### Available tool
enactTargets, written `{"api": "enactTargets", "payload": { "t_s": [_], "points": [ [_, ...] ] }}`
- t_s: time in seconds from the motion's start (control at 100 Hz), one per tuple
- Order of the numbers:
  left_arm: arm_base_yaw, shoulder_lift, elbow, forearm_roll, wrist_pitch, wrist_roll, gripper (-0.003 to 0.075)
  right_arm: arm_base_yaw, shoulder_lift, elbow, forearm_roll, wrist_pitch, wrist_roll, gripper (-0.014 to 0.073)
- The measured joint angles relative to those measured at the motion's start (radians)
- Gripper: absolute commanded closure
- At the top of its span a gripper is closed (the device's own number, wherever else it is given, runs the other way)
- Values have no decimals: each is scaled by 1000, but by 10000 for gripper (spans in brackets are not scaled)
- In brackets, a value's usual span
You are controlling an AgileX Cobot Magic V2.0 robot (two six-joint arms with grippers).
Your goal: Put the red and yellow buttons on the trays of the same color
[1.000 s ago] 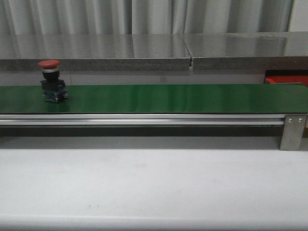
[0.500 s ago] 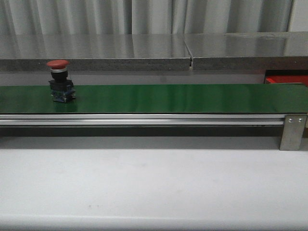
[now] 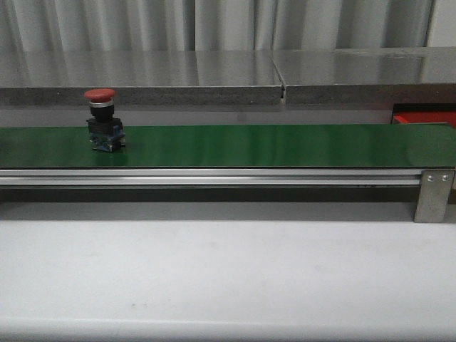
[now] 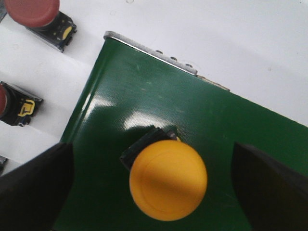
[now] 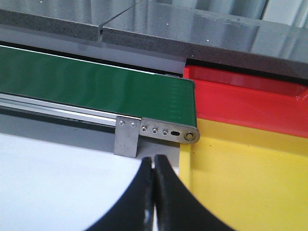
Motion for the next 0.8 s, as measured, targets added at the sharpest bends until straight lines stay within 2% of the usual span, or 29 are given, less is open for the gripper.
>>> {"api": "enactTargets", "payload": {
  "t_s": [0.22,0.44,0.63,0.8],
  "points": [
    [-13,-36,-8,-1,-4,68,49,0,0,0,0,0,0,662],
    [-84,-210,19,5,-72,86,49,0,0,0,0,0,0,662],
    [-167,-409,179,36,-173,91,49,0,0,0,0,0,0,662],
    [-203,-615,428,43,-315,91,49,0,0,0,0,0,0,662]
  ]
}}
